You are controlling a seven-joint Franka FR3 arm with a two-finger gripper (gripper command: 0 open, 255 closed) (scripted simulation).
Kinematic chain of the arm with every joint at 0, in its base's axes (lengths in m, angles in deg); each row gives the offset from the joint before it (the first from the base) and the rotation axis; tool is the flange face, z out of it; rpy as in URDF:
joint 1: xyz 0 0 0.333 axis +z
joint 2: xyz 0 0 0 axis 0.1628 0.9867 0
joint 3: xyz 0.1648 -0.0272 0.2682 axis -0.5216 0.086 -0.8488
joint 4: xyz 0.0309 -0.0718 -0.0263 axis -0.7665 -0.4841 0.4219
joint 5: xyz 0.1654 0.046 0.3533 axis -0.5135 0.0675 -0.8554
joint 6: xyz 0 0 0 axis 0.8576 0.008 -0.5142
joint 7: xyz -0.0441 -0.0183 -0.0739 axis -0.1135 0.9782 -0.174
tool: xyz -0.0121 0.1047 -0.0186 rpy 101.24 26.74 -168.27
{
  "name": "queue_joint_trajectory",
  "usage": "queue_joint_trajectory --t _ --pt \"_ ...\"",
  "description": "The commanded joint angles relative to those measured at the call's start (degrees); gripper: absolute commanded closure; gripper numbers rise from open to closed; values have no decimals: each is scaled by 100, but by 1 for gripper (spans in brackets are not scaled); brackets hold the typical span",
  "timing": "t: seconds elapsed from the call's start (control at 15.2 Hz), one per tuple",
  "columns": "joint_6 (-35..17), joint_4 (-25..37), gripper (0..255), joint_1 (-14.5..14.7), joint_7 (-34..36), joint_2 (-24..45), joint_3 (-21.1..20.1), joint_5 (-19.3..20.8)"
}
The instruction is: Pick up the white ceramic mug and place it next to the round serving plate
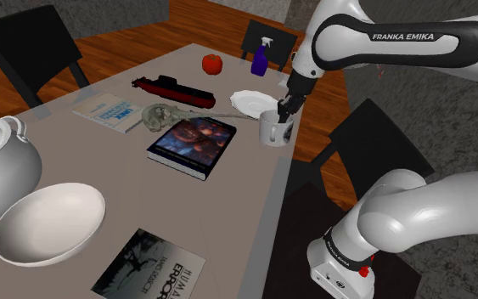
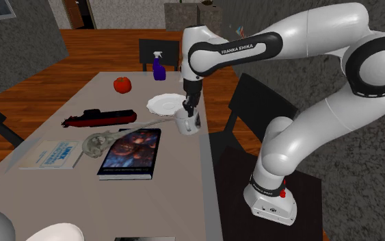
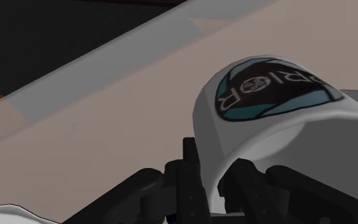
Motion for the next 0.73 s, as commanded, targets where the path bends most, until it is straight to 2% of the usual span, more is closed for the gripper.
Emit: queue_joint_trajectory --t 0.0,0.33,0.66 --pt "-28 227 255 -96 -266 253 223 101" --pt "-109 795 255 -284 -940 902 768 255" --pt "-142 1515 255 -414 -1635 1662 1283 237"
